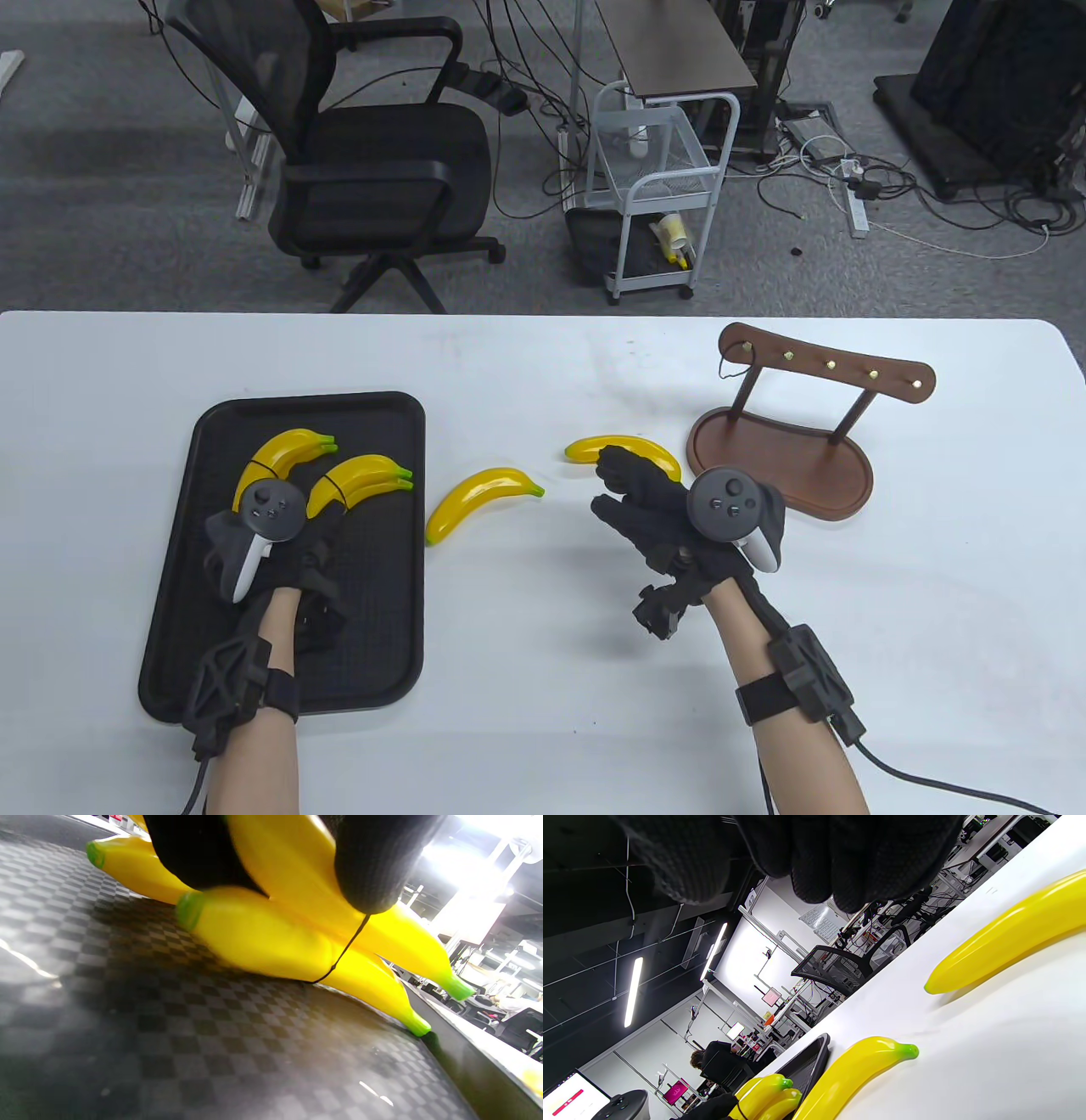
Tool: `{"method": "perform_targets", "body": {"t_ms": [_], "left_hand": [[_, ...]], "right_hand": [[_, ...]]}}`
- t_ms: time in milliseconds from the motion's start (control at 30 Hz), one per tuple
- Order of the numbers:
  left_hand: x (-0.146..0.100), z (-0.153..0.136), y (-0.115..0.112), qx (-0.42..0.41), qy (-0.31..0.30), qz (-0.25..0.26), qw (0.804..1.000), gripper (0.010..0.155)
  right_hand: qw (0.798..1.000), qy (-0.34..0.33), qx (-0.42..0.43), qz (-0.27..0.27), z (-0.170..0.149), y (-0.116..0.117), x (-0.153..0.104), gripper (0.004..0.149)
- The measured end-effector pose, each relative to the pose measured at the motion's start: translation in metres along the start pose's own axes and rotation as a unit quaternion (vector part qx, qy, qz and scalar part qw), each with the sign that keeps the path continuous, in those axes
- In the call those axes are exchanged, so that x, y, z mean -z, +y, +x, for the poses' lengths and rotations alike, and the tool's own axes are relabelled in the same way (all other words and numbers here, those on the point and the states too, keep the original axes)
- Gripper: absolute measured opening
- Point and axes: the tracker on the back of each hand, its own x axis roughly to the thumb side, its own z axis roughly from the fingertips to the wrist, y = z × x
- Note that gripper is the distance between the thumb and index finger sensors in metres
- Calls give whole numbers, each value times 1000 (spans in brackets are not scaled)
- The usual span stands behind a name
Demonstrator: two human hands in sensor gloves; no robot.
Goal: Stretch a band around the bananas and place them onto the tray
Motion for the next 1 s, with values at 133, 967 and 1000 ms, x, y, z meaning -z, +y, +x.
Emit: {"method": "perform_targets", "body": {"t_ms": [133, 967, 1000], "left_hand": [[-2, 4, 7, -12, -9, 6, 1000, 68], [-55, 113, 60, -116, -242, 40, 962, 63], [-56, 116, 59, -117, -248, 36, 961, 62]], "right_hand": [[1000, 1, -1, 0, 0, -1, 0, 67], [1000, 8, 3, -13, -4, -8, -2, 67], [1000, 9, 3, -14, -5, -8, -2, 67]]}}
